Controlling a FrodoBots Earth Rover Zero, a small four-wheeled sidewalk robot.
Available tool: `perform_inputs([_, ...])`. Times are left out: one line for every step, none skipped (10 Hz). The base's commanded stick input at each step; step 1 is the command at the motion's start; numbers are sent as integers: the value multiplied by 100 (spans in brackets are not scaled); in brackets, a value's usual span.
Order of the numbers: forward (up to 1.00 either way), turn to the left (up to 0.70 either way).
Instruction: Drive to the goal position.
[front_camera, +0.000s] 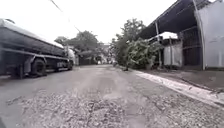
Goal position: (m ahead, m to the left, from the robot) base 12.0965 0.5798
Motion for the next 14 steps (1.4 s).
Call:
perform_inputs([100,0])
perform_inputs([100,0])
perform_inputs([100,0])
perform_inputs([100,0])
perform_inputs([100,0])
perform_inputs([100,0])
perform_inputs([100,0])
perform_inputs([100,0])
perform_inputs([100,0])
perform_inputs([100,0])
perform_inputs([100,0])
perform_inputs([100,0])
perform_inputs([100,0])
perform_inputs([100,0])
